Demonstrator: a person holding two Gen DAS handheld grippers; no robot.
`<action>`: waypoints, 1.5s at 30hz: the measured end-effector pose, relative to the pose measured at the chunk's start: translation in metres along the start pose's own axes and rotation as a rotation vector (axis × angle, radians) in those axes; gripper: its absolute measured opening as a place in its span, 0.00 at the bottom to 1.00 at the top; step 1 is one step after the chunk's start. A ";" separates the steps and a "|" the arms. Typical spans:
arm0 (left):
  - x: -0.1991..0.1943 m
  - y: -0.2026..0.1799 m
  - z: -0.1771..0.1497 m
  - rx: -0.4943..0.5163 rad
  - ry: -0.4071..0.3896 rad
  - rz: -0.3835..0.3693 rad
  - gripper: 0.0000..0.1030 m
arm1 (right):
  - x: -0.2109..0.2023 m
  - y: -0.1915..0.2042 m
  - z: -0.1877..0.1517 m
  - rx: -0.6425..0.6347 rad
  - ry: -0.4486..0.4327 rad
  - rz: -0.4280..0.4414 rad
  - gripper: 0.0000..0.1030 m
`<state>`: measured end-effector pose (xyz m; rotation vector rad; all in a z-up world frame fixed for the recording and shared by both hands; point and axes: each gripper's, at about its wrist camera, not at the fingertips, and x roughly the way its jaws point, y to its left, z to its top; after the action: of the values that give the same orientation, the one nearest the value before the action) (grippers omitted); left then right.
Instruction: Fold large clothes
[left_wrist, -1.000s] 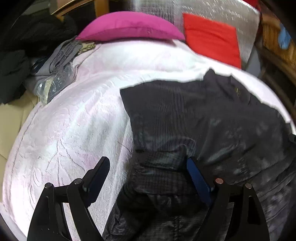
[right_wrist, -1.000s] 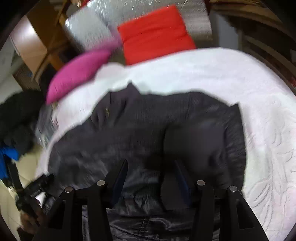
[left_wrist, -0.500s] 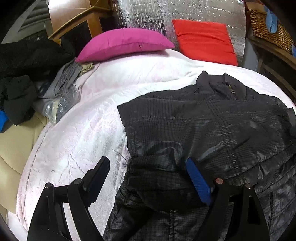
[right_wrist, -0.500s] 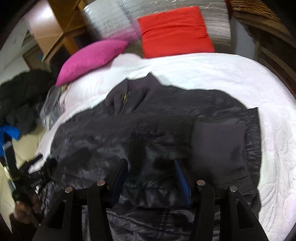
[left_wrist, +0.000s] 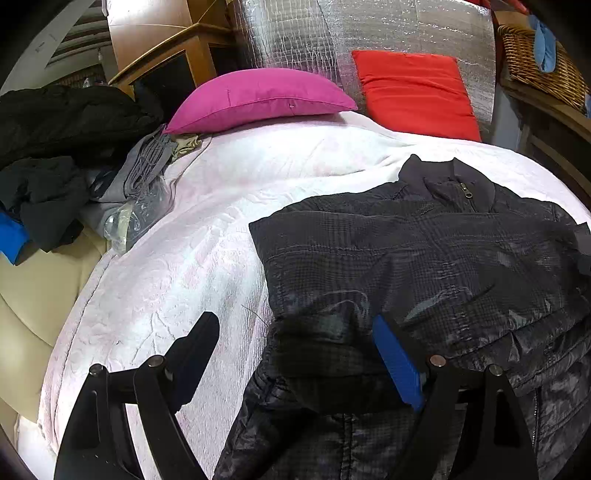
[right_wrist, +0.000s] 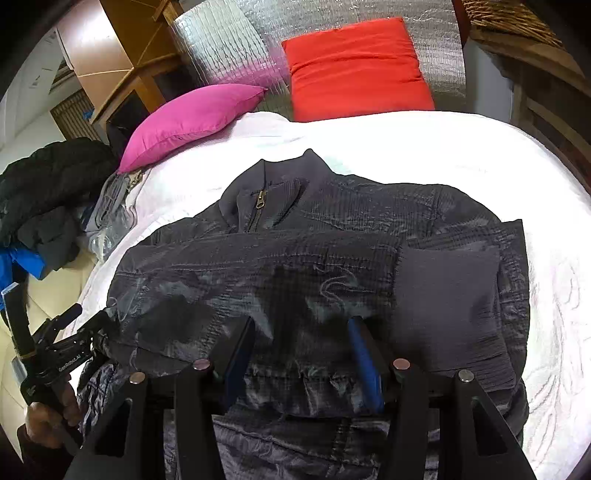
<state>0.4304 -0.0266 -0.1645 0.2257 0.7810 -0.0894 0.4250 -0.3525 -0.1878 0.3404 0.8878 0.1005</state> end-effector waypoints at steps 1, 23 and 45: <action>0.000 0.000 0.000 0.000 0.000 0.001 0.83 | 0.002 0.000 0.000 0.000 0.006 -0.001 0.54; 0.012 0.004 -0.004 0.023 0.056 0.014 0.83 | 0.009 -0.014 -0.003 0.030 0.037 -0.057 0.55; -0.041 0.080 -0.051 -0.171 0.057 -0.120 0.83 | -0.117 -0.083 -0.094 0.243 -0.049 0.027 0.65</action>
<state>0.3795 0.0634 -0.1576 0.0194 0.8536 -0.1297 0.2735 -0.4340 -0.1831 0.5789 0.8487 0.0085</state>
